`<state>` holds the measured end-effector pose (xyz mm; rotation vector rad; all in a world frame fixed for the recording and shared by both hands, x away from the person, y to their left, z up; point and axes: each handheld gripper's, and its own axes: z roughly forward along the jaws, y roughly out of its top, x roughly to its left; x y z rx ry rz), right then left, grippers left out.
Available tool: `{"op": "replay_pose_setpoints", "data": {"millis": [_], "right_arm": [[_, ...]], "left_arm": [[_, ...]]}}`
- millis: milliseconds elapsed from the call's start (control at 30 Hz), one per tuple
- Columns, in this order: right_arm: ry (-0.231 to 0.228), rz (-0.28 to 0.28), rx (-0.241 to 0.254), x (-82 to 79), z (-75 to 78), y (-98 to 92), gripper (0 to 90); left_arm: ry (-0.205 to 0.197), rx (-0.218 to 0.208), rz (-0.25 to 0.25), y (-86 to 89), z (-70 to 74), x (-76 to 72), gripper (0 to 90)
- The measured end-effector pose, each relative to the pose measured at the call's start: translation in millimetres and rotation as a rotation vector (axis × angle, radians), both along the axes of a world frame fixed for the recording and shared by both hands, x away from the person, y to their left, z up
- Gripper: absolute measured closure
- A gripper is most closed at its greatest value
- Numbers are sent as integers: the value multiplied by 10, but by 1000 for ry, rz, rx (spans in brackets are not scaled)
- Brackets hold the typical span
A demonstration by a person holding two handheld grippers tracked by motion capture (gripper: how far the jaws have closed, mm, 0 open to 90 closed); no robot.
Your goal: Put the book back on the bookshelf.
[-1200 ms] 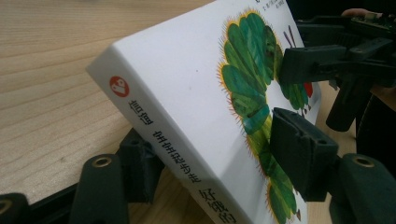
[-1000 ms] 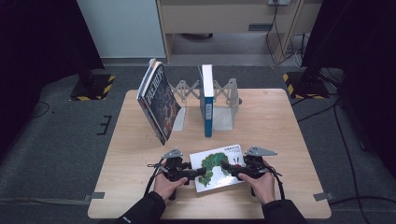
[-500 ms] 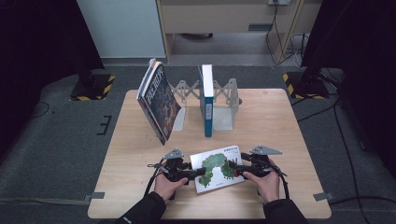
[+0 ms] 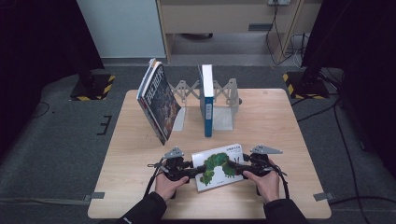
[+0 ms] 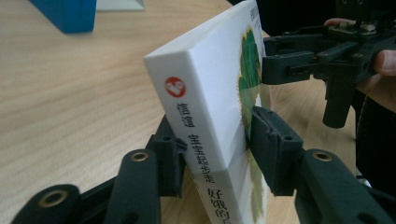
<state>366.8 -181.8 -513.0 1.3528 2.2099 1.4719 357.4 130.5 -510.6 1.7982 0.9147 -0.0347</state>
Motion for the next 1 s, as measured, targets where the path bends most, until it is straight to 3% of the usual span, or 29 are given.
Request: {"op": "replay_pose_setpoints", "data": {"millis": [100, 167, 400, 467, 633, 1000], "right_arm": [[-55, -10, 7, 5, 42, -13, 350], [-77, -7, 8, 5, 75, -17, 348], [-101, -2, -2, -11, 61, -7, 340], [-104, -2, -1, -16, 59, -8, 341], [-103, 22, -3, -25, 54, 18, 344], [-95, 44, 16, -19, 58, 26, 313]], "left_arm": [[-37, -2, 11, -6, 62, -1, 607], [-81, 20, 7, -15, 89, -14, 612], [-90, 10, -11, -18, 24, -21, 605], [-82, 11, -18, -31, -2, -21, 600], [-76, 85, -79, -168, -72, -62, 582], [4, 39, -110, -166, -32, -69, 681]]}}
